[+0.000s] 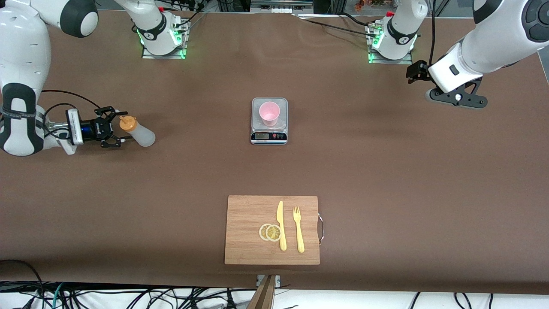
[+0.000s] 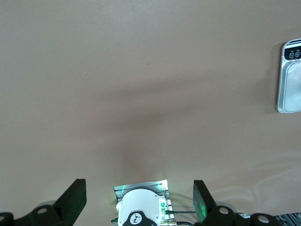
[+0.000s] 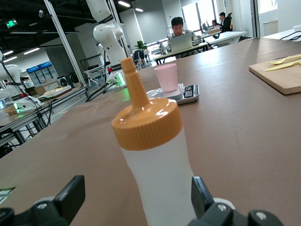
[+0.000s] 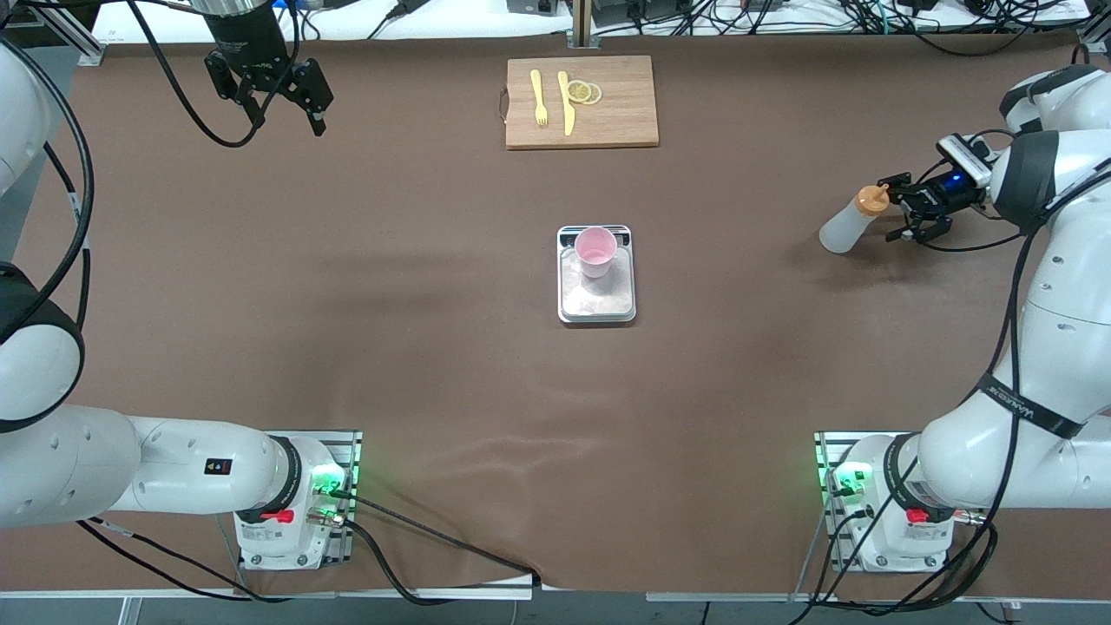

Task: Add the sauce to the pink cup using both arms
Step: 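Open the right gripper and pull it back from the bottle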

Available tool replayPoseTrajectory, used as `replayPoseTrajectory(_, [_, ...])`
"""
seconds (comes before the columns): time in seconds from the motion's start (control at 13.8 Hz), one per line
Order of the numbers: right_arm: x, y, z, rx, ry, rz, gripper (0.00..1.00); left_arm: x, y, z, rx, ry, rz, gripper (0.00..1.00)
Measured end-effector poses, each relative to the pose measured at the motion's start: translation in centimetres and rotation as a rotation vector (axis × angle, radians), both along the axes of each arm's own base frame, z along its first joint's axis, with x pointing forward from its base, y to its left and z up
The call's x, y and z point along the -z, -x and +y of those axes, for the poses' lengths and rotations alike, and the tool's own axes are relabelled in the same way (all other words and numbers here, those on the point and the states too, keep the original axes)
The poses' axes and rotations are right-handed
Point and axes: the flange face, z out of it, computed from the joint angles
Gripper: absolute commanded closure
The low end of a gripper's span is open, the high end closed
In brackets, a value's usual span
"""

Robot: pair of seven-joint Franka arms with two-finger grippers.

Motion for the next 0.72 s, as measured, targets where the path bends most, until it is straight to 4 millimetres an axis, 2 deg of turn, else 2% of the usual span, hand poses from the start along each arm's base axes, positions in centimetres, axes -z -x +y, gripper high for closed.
replayPoseTrajectory(0.14, [-1.0,-0.9,-0.7,-0.005,0.02,-0.03,0.0,0.0,0.0,0.0,0.0,0.0,0.0,0.0])
replayPoseTrajectory(0.29, [-3.0,-2.5,-2.3,-0.008,0.065,-0.074,0.0,0.0,0.0,0.0,0.0,0.0,0.0,0.0])
replayPoseTrajectory(0.58, [-9.1,-5.0,-6.6,0.027,0.195,-0.081,0.0,0.0,0.0,0.0,0.0,0.0,0.0,0.0])
replayPoseTrajectory(0.72, [-12.4,-6.8,-7.6,0.06,0.274,-0.029,0.0,0.0,0.0,0.0,0.0,0.0,0.0,0.0])
